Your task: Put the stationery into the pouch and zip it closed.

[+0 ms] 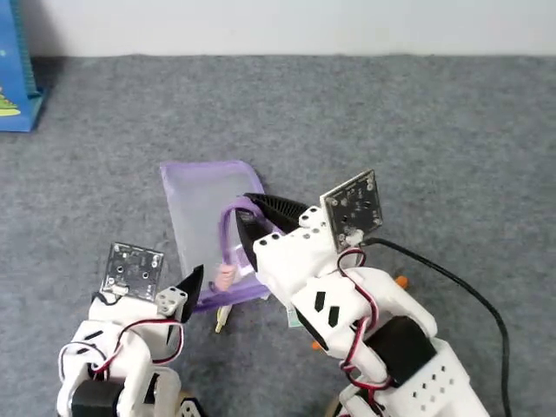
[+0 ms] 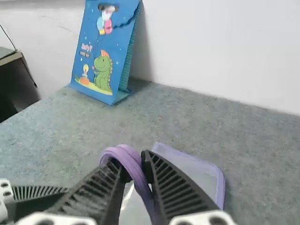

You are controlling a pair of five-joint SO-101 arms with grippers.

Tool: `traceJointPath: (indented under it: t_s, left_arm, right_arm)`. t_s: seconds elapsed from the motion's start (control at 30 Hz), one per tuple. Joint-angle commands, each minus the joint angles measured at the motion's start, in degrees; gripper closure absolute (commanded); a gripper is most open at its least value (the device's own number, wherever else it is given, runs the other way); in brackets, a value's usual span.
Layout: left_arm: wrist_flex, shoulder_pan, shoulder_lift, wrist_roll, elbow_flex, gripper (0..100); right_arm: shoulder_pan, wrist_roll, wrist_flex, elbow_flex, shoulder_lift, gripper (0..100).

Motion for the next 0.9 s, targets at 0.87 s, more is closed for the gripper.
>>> traceJointPath:
  t_s: [0.87]
  left_arm:
    - [1.23,0.00,-0.53,0.88,-2.86,74]
  right_arm:
    - [-0.48,1.67,1.63,-21.89,10.95,99.1]
